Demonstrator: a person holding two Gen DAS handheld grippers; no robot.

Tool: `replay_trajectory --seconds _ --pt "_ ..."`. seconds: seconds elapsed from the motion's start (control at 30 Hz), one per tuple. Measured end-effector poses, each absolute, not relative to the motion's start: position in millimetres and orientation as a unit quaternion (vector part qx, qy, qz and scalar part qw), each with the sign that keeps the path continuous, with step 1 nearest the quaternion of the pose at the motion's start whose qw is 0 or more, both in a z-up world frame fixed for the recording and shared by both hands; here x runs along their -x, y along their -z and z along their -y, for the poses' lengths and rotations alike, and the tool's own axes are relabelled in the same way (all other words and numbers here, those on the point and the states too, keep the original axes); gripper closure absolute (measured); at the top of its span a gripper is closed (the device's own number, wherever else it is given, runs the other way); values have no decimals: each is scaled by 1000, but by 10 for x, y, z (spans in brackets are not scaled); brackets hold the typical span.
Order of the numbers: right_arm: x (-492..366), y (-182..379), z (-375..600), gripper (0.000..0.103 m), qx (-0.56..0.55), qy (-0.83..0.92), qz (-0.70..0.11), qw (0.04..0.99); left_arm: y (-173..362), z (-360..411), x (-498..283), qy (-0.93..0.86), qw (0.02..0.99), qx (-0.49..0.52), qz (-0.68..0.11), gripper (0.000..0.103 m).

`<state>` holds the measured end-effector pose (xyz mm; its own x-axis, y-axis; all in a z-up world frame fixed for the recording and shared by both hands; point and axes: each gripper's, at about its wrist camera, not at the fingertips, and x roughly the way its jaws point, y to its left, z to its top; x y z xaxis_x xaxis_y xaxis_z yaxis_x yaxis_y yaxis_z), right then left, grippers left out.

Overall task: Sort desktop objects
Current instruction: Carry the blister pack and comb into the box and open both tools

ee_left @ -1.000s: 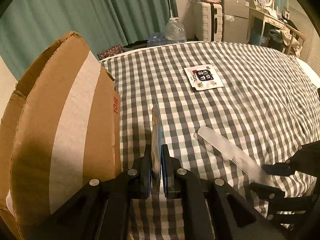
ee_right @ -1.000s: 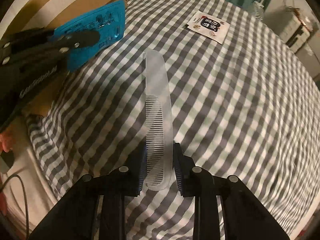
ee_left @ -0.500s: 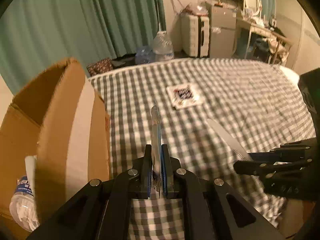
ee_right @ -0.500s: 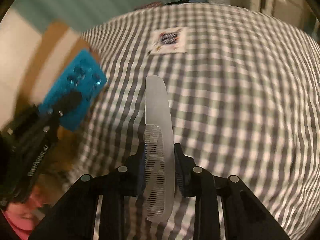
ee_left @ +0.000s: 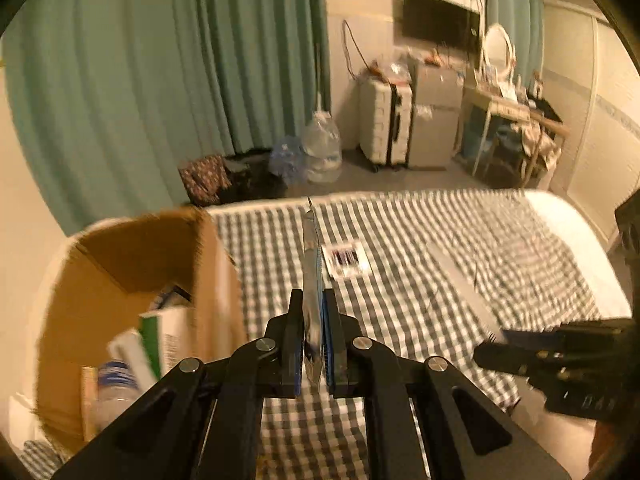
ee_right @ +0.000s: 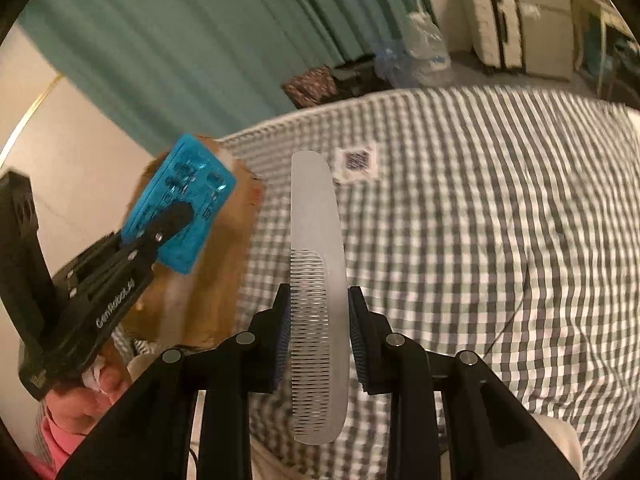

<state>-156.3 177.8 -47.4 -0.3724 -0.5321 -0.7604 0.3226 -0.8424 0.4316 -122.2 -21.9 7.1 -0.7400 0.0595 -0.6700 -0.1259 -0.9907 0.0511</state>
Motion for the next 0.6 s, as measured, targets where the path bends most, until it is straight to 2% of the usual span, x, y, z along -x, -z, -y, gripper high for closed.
replay_trajectory --seconds 0.23,0.47,0.57,0.6 --pt "1322 -39 -1247 77 -465 834 71 288 -414 660 1002 -945 6 325 -45 95" --pt "1245 -186 -415 77 -457 824 28 332 -274 1360 964 -939 -47 341 -7 95" --pt "1290 -42 46 88 -474 809 -2 346 -63 1680 1016 -929 -72 363 10 95" --pt "1297 19 122 88 -480 805 -5 350 -7 1776 1015 -926 -76 369 15 95"
